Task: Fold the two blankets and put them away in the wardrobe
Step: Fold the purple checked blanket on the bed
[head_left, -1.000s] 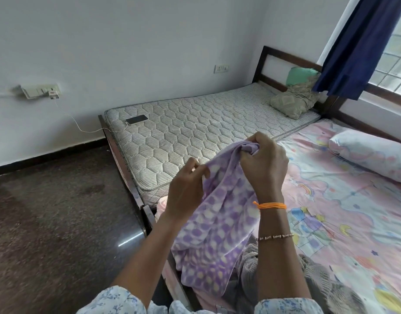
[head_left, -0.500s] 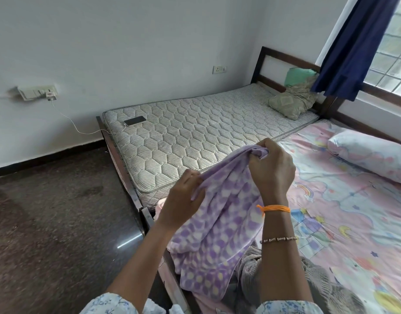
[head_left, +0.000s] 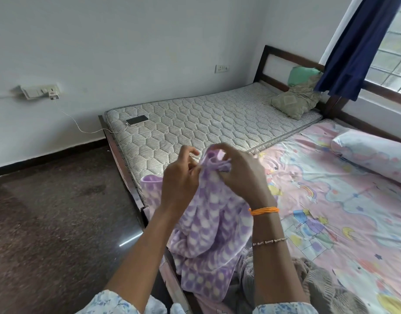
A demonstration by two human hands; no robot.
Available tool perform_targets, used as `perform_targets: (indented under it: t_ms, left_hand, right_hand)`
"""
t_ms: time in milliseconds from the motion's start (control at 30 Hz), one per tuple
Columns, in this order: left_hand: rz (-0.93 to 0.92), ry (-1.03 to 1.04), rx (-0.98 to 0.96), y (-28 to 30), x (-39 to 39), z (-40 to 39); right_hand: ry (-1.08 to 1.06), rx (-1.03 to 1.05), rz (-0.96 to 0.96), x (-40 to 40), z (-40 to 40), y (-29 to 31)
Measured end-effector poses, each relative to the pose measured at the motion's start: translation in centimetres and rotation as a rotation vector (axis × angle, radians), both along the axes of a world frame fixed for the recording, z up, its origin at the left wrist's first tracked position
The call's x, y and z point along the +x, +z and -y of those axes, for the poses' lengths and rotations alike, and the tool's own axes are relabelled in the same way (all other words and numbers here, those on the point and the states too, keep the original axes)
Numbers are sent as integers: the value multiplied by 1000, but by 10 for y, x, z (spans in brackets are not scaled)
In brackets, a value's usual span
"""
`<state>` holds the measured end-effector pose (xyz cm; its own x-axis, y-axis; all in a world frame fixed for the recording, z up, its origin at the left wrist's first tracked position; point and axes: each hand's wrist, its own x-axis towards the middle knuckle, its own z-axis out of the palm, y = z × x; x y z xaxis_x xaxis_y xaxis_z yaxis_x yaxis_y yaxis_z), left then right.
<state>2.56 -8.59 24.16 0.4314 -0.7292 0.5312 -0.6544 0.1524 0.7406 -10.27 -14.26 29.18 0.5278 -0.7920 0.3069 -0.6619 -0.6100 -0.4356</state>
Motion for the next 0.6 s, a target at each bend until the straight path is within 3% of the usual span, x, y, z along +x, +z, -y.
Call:
perform_targets:
  t_ms: [100, 267, 433, 600]
  left_hand:
    - [5, -87, -59, 6, -4, 0]
    - [-34, -177, -20, 6, 8, -2]
    - [145, -206, 190, -21, 24, -6]
    - [135, -243, 496, -56, 34, -19]
  right_hand:
    - [125, -39, -147, 14, -3, -9]
    - [-90, -104, 7, 11, 4, -13]
    - [-338, -172, 181, 1, 14, -10]
    - [-452, -135, 287, -10, 25, -15]
